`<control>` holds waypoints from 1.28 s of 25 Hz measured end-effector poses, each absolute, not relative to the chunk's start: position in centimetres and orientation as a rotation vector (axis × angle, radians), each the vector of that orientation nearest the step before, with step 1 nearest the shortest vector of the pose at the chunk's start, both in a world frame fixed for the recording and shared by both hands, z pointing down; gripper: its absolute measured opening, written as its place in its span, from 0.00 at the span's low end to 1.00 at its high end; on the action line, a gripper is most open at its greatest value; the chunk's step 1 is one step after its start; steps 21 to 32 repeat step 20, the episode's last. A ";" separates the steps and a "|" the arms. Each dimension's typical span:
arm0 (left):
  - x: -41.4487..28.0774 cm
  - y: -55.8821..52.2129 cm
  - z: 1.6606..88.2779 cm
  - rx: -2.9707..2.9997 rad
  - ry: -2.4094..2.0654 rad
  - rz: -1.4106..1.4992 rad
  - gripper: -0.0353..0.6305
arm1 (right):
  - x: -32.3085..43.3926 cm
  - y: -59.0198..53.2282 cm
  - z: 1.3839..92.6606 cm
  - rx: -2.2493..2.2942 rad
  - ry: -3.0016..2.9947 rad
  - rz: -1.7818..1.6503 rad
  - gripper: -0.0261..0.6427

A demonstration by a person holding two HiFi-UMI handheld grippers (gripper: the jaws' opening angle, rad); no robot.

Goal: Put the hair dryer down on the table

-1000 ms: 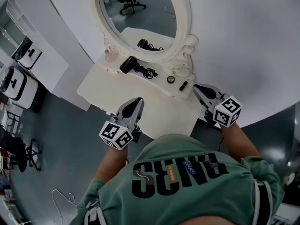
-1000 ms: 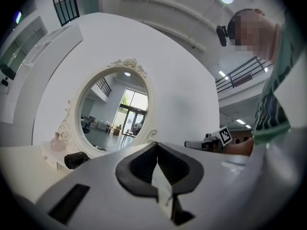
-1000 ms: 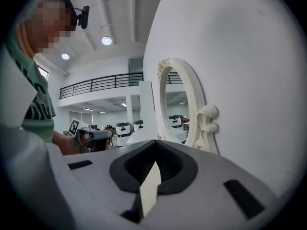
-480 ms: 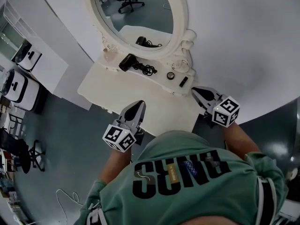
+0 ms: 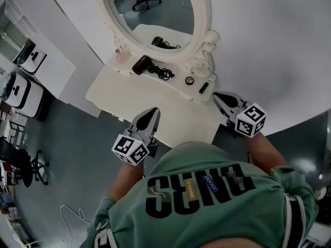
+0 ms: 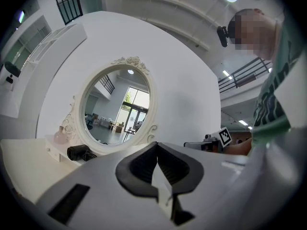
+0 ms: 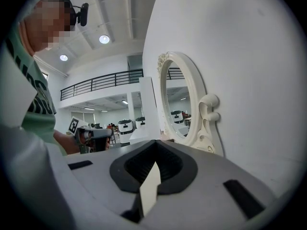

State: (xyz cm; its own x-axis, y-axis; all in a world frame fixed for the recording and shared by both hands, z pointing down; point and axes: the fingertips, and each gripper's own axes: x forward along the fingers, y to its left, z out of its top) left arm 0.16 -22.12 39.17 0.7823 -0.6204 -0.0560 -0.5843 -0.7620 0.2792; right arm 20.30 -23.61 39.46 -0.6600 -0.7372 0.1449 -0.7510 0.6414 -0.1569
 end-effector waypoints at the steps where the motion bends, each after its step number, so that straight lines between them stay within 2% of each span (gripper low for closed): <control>1: 0.2 -22.1 39.2 2.728 -0.938 -0.210 0.07 | 20.2 -23.6 39.5 1.259 -2.784 0.308 0.03; 32: 0.0 -21.9 39.2 2.725 -0.936 -0.213 0.07 | 19.5 -23.2 39.5 1.217 -2.783 0.257 0.03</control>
